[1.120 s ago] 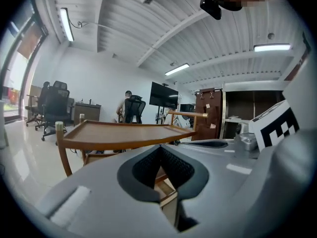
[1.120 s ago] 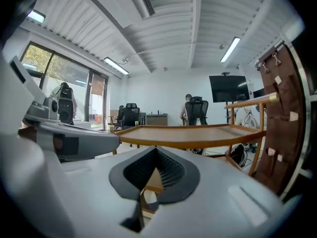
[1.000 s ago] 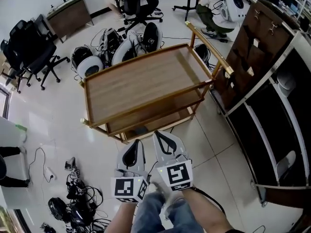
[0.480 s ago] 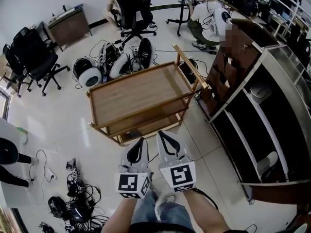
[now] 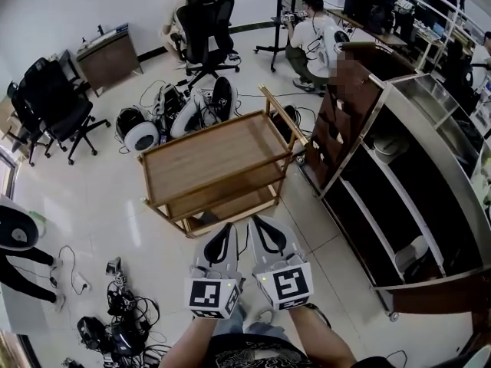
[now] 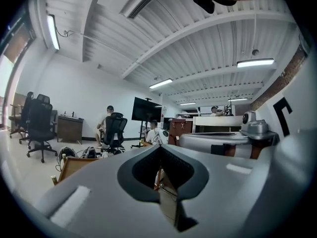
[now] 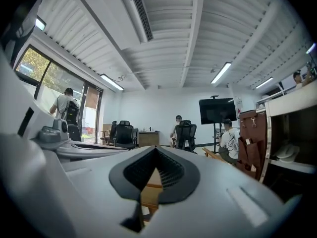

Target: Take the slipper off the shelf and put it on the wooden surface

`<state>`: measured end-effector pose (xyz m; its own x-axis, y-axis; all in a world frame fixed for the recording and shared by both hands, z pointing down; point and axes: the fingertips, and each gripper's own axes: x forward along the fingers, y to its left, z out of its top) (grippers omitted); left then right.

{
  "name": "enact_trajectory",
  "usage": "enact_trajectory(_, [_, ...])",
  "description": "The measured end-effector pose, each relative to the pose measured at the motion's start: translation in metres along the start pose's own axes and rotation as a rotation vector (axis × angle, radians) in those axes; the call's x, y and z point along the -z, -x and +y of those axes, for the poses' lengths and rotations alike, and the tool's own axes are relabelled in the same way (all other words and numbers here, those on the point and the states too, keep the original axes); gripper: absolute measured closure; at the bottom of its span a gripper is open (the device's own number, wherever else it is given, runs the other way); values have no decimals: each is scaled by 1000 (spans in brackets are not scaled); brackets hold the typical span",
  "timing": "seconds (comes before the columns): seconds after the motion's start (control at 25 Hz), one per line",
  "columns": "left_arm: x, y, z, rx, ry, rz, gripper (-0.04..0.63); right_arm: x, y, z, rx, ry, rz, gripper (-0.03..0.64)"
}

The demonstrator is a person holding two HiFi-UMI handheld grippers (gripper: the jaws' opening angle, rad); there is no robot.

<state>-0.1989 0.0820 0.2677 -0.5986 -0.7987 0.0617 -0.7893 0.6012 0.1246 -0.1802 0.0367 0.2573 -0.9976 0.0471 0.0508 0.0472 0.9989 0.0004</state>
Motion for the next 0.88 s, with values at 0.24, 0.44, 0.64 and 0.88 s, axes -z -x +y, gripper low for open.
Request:
enact_trajectory(0.24, [-12, 17, -19, 8, -16, -27, 594, -8, 29, -2, 14, 18, -26, 617])
enact_trajectory(0.44, [-12, 30, -34, 18, -28, -27, 594, -8, 45, 7, 1, 16, -25, 617])
enact_trajectory(0.64, [-8, 36, -47, 35, -30, -20, 594, -8, 55, 13, -14, 12, -26, 617])
enact_trajectory(0.88, [-7, 40, -54, 37, -33, -17, 594, -6, 65, 11, -15, 14, -23, 617])
